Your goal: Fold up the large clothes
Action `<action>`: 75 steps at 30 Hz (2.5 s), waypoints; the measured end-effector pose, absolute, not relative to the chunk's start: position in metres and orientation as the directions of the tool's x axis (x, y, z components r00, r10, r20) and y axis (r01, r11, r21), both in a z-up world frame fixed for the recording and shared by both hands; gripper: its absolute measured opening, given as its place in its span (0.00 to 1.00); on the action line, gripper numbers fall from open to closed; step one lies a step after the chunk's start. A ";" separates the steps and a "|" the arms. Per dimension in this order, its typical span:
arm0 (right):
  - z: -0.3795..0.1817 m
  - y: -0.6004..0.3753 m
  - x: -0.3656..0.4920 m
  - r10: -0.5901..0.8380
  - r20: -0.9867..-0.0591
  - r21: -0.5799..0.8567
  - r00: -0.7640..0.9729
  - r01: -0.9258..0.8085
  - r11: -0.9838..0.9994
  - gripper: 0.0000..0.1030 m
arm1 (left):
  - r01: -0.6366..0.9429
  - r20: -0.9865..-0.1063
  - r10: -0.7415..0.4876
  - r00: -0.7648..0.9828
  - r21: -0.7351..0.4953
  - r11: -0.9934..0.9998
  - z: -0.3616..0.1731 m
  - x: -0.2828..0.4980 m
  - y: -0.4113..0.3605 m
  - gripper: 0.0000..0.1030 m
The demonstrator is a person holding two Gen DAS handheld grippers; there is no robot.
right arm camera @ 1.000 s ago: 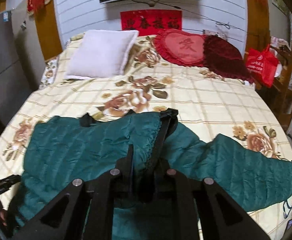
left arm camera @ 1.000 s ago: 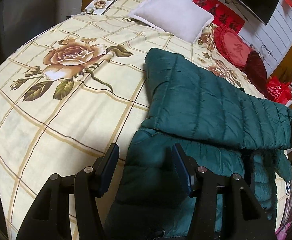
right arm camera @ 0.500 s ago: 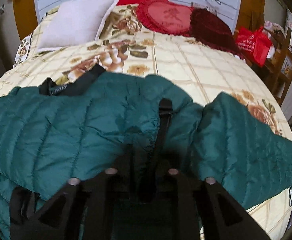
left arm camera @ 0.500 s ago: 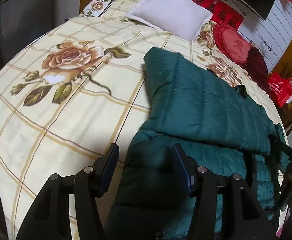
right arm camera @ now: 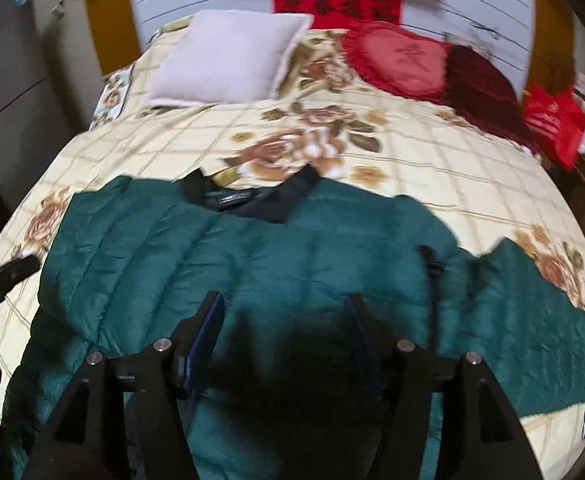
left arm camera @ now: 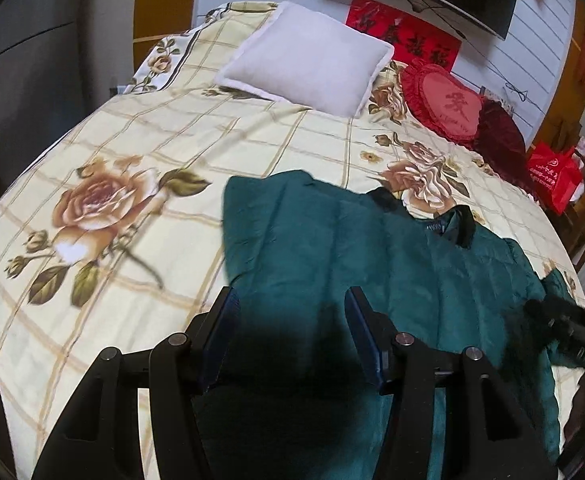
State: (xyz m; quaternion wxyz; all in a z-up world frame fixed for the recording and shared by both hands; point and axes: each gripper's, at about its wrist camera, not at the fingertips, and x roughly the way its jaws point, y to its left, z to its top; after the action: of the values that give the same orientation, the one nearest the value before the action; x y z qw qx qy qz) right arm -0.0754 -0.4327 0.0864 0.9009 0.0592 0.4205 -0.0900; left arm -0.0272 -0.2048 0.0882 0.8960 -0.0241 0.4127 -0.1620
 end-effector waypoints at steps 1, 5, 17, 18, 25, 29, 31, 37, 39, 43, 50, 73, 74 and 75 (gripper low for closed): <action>0.081 -0.431 -0.068 -0.116 -0.770 0.026 0.627 0.213 0.977 0.63 | 0.272 -0.731 -0.310 0.608 -0.175 0.946 0.085 -0.024 -0.210 0.36; 0.060 -0.433 -0.049 -0.127 -0.786 0.021 0.605 0.232 0.973 0.63 | 0.269 -0.741 -0.286 0.607 -0.147 0.952 0.070 -0.015 -0.227 0.35; 0.025 -0.447 -0.040 -0.174 -0.779 -0.012 0.603 0.263 0.965 0.65 | 0.301 -0.751 -0.238 0.616 -0.054 0.952 0.041 -0.012 -0.246 0.40; 0.025 -0.448 -0.041 -0.171 -0.778 -0.008 0.604 0.263 0.965 0.65 | 0.301 -0.750 -0.238 0.617 -0.054 0.952 0.040 -0.012 -0.246 0.41; 0.053 -0.448 -0.072 -0.129 -0.764 0.039 0.632 0.246 0.969 0.65 | 0.307 -0.745 -0.231 0.626 -0.036 0.951 0.036 -0.012 -0.249 0.45; 0.061 -0.454 -0.095 -0.148 -0.756 0.018 0.638 0.247 0.969 0.65 | 0.307 -0.744 -0.231 0.627 -0.036 0.951 0.035 -0.013 -0.250 0.47; 0.057 -0.461 -0.100 -0.158 -0.771 0.009 0.617 0.259 0.966 0.65 | 0.307 -0.743 -0.231 0.628 -0.036 0.951 0.035 -0.013 -0.250 0.48; 0.032 -0.475 -0.105 -0.140 -0.782 0.027 0.607 0.257 0.966 0.65 | 0.308 -0.743 -0.231 0.628 -0.036 0.951 0.034 -0.013 -0.252 0.52; 0.029 -0.473 -0.104 -0.148 -0.782 0.014 0.606 0.253 0.967 0.66 | 0.308 -0.744 -0.233 0.627 -0.038 0.950 0.033 -0.013 -0.252 0.53; 0.038 -0.472 -0.107 -0.139 -0.791 0.021 0.596 0.253 0.967 0.65 | 0.310 -0.742 -0.239 0.627 -0.045 0.950 0.032 -0.013 -0.255 0.54; 0.072 -0.477 -0.111 -0.195 -0.716 0.003 0.671 0.282 0.959 0.66 | 0.314 -0.734 -0.261 0.627 -0.069 0.947 0.032 -0.012 -0.252 0.55; 0.047 -0.476 -0.111 -0.174 -0.812 -0.018 0.557 0.274 0.962 0.67 | 0.392 -0.729 -0.364 0.579 -0.142 0.909 0.067 -0.054 -0.290 0.54; 0.042 -0.476 -0.111 -0.176 -0.815 -0.022 0.552 0.275 0.961 0.67 | 0.388 -0.747 -0.350 0.565 -0.134 0.912 0.058 -0.052 -0.293 0.54; 0.036 -0.476 -0.109 -0.177 -0.819 -0.023 0.546 0.276 0.961 0.69 | 0.385 -0.770 -0.330 0.546 -0.119 0.915 0.048 -0.050 -0.296 0.54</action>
State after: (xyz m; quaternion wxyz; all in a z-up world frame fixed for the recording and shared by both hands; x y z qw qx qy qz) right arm -0.1092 -0.4760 0.0358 0.8776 0.0542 0.4584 -0.1292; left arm -0.0503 -0.2964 0.0480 0.8787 0.0322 0.4306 -0.2034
